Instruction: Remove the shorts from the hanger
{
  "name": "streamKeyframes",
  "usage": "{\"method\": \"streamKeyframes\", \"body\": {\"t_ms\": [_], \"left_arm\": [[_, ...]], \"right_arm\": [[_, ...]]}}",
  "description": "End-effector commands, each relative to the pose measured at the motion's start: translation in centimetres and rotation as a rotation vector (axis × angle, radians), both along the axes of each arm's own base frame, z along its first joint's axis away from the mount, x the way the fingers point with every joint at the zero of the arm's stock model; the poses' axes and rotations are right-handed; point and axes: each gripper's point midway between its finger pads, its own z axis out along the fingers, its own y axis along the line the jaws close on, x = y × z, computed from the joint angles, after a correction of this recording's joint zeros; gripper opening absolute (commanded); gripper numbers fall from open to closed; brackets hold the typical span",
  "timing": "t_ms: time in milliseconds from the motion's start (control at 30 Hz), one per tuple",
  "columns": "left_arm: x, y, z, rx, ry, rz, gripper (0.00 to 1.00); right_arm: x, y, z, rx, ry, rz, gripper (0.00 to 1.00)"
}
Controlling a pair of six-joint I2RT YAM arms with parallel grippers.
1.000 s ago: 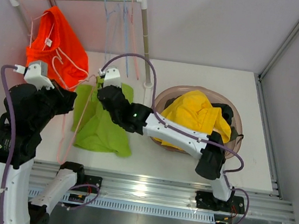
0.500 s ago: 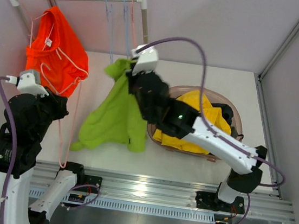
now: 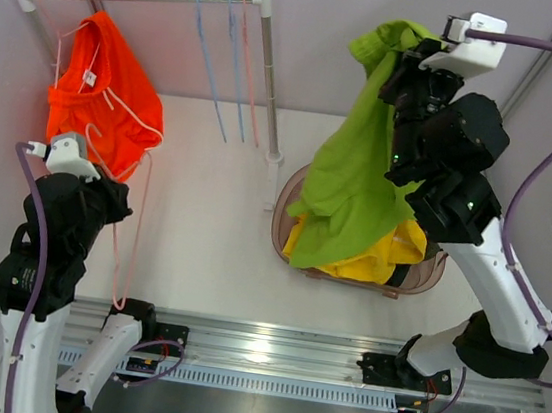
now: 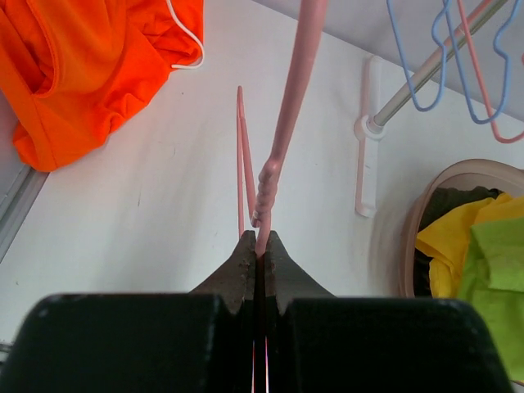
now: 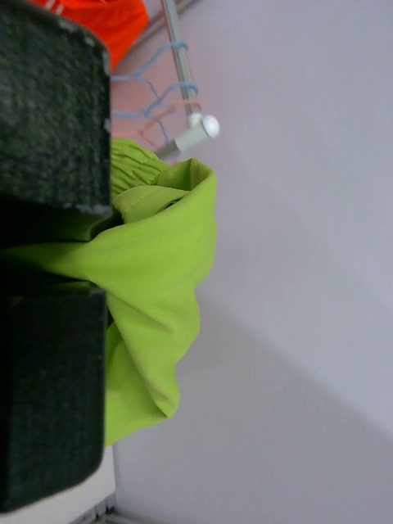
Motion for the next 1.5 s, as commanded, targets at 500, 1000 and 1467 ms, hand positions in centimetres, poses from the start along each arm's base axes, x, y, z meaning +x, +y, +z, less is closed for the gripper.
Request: {"method": "streamKeyframes", "body": {"t_ms": [500,1000,1467], "left_arm": [[10.3,-1.4,8.4,0.135,-0.182,-0.113,0.0],[23.0,-3.2,14.5,0.213,-0.235,-0.214,0.0],[32.5,-3.6,10.3,0.202,-0.128,-0.203,0.0]], "right_arm": [[0.0,1.5,-42.4,0.099,0.689,0.18,0.4],[-8.1,7.0,-55.6,0.006,0.892,0.375,0.99],[-8.7,7.6,-56.1,-0.017,0.876,0.429,0.99]]}}
